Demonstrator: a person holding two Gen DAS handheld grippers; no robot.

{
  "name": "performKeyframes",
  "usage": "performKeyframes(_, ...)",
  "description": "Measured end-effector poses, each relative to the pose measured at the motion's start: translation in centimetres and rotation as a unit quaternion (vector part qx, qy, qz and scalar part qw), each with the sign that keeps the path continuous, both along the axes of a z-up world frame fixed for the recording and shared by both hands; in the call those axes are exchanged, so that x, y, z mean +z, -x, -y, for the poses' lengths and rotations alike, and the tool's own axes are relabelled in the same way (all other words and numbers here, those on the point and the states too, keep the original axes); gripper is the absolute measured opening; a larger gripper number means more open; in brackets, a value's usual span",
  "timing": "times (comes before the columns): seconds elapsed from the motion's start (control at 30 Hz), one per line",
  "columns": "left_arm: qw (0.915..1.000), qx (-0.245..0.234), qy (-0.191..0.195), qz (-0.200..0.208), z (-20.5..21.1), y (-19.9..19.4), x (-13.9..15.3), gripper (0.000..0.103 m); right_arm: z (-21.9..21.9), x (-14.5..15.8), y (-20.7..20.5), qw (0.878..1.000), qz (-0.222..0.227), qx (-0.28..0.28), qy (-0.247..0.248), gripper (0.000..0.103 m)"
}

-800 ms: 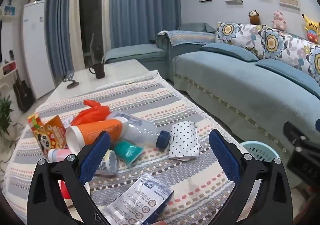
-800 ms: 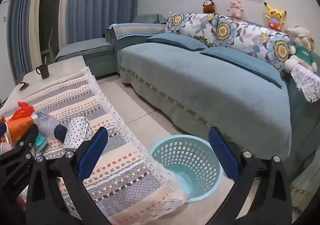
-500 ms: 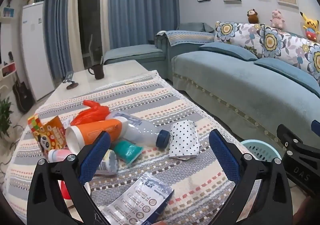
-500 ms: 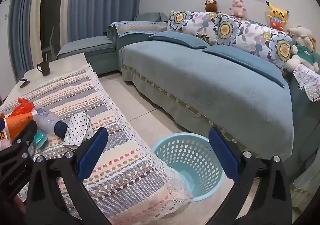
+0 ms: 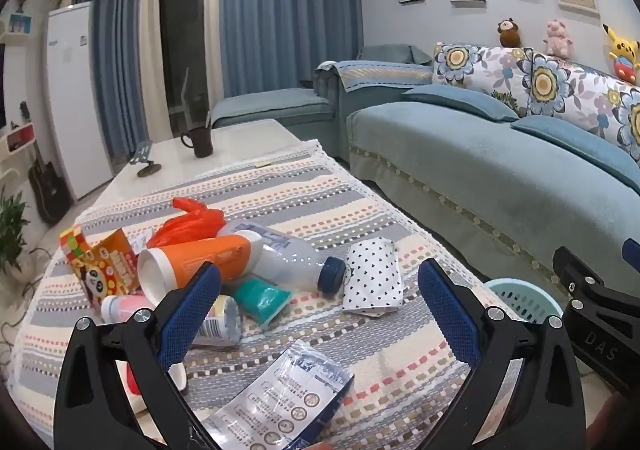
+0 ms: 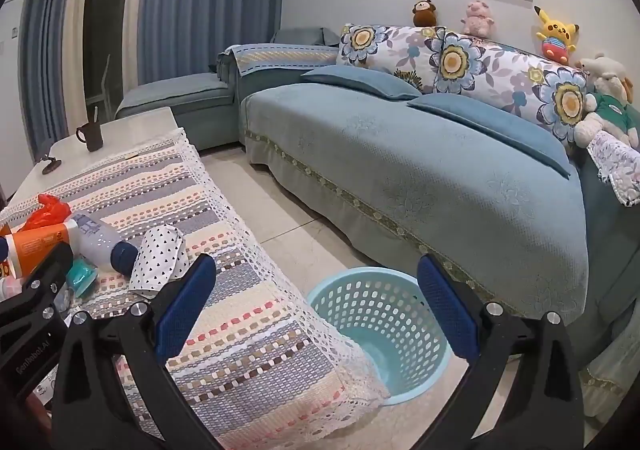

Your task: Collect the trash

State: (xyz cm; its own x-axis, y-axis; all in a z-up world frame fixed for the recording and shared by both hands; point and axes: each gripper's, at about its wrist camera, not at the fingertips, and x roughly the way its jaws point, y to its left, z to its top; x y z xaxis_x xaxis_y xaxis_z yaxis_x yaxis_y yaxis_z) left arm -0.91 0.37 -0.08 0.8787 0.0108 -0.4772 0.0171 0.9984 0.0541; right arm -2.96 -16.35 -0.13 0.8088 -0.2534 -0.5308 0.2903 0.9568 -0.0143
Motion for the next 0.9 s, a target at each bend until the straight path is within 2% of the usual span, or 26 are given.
performKeyframes(0.9,1.0000,0.002,0.000,-0.001,-0.17,-0.13,-0.21,0.096,0.06,-0.40,-0.48,1.000,-0.010,0.003,-0.004,0.095)
